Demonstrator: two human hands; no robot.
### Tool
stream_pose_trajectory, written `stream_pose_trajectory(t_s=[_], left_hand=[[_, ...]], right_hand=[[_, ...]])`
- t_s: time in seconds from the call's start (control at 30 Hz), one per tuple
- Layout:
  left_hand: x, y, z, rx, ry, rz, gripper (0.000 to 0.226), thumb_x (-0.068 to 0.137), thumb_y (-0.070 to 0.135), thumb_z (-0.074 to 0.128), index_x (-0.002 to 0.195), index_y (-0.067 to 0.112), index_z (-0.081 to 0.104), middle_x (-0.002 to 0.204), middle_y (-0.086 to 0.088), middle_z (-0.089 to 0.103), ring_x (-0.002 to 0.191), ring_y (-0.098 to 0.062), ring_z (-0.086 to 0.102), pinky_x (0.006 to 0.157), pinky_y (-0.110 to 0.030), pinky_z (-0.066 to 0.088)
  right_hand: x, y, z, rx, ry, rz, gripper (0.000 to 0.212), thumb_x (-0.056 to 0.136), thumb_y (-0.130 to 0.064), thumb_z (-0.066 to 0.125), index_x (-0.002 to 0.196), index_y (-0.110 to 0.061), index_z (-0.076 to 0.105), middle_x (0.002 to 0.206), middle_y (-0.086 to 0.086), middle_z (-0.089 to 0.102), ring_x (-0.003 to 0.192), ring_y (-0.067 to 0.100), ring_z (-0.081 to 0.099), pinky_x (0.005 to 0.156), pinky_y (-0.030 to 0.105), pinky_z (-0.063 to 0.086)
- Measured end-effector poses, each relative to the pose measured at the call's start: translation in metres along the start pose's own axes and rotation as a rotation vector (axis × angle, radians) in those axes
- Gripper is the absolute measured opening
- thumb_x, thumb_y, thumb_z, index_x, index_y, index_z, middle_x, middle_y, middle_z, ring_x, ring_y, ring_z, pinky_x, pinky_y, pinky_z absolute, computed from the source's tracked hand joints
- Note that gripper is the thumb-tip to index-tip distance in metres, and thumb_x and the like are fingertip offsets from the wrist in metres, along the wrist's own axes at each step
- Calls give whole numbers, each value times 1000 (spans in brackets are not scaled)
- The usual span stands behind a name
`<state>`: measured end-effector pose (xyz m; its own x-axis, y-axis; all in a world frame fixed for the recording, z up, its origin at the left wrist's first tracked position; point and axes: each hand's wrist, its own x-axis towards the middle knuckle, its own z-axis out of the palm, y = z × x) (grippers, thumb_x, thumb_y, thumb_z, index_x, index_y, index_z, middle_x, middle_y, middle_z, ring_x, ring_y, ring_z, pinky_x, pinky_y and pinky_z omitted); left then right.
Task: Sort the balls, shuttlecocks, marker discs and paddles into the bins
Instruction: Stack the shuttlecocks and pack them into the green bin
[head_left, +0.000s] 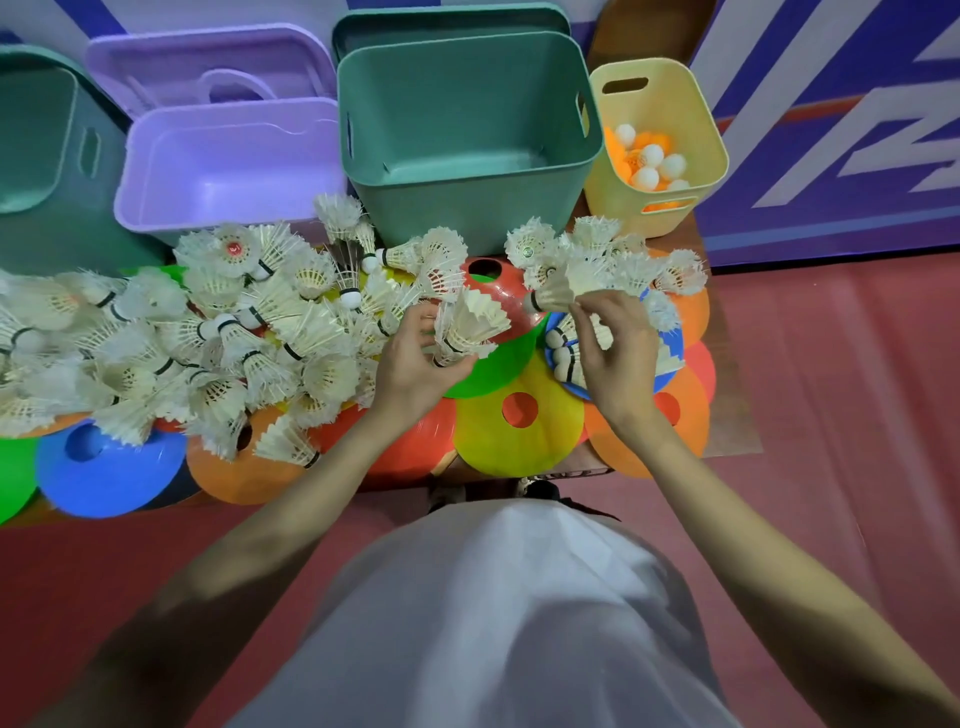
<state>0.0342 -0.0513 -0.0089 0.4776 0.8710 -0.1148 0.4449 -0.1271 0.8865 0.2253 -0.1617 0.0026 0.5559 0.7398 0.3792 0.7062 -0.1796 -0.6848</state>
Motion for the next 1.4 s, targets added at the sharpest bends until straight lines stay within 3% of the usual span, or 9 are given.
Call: stream_pose_trajectory(t_s=[0.17, 0.33, 0.47, 0.6, 0.67, 0.8, 1.0, 1.13, 1.4], left_hand=[[1, 0, 1, -9, -29, -9, 61, 74, 16, 82, 125, 12, 49, 106, 14, 55, 94, 5, 54, 83, -16, 47], [0, 4, 7, -4, -92, 52, 66, 71, 19, 84, 127, 11, 49, 112, 4, 62, 104, -9, 60, 86, -12, 48], [-1, 6, 9, -12, -127, 71, 73, 72, 17, 83, 135, 15, 46, 108, 5, 62, 103, -13, 64, 88, -25, 53], [0, 6, 12, 4, -132, 64, 67, 75, 15, 80, 134, 16, 48, 104, 22, 56, 92, 16, 55, 80, -13, 49], [0, 6, 15, 5, -108, 59, 62, 76, 15, 79, 131, 14, 51, 109, 14, 60, 93, 21, 53, 76, -9, 47], [-1, 2, 17, -43, -74, 48, 59, 76, 13, 77, 129, 15, 52, 116, 3, 63, 101, -3, 62, 83, -23, 54], [-1, -1, 19, -24, -73, 58, 56, 77, 10, 77, 128, 12, 54, 114, 7, 61, 94, 15, 55, 77, -9, 47], [-1, -3, 21, -37, -78, 44, 56, 77, 8, 78, 127, 13, 54, 108, 16, 60, 94, 20, 55, 77, -8, 48], [1, -4, 22, -28, -77, 48, 57, 78, 9, 77, 129, 13, 53, 113, 14, 57, 96, 25, 49, 81, -5, 45]], right_hand=[[7, -15, 1, 70, -11, -149, 14, 92, -12, 61, 95, -2, 70, 94, 9, 68, 91, 24, 59, 81, 28, 45], [3, -17, 13, 97, -240, -172, 17, 94, -14, 58, 96, -4, 71, 93, 7, 68, 91, 27, 57, 79, 33, 43], [1, -18, 13, 121, -271, -152, 17, 93, -14, 58, 97, -3, 71, 93, 8, 68, 91, 27, 57, 80, 32, 42], [0, -15, 12, 78, -276, -170, 20, 94, -18, 59, 106, -6, 70, 104, 6, 65, 102, 23, 53, 89, 22, 38], [0, -13, 10, 71, -280, -162, 27, 96, -22, 56, 117, -8, 66, 114, 5, 62, 109, 22, 51, 95, 21, 35], [2, -2, -2, 73, -215, -66, 33, 99, -23, 47, 125, -6, 59, 121, 9, 60, 114, 22, 50, 97, 28, 38], [-9, 42, -13, -77, -241, 207, 34, 91, -6, 45, 121, -5, 59, 117, 13, 61, 111, 30, 50, 90, 48, 46], [-19, 54, -11, -214, -325, 359, 40, 88, -9, 59, 127, 0, 53, 122, 20, 56, 117, 36, 48, 96, 45, 42], [-31, 49, 3, -353, -362, 527, 40, 88, -16, 59, 124, -1, 48, 117, 21, 52, 100, 39, 55, 74, 42, 46]])
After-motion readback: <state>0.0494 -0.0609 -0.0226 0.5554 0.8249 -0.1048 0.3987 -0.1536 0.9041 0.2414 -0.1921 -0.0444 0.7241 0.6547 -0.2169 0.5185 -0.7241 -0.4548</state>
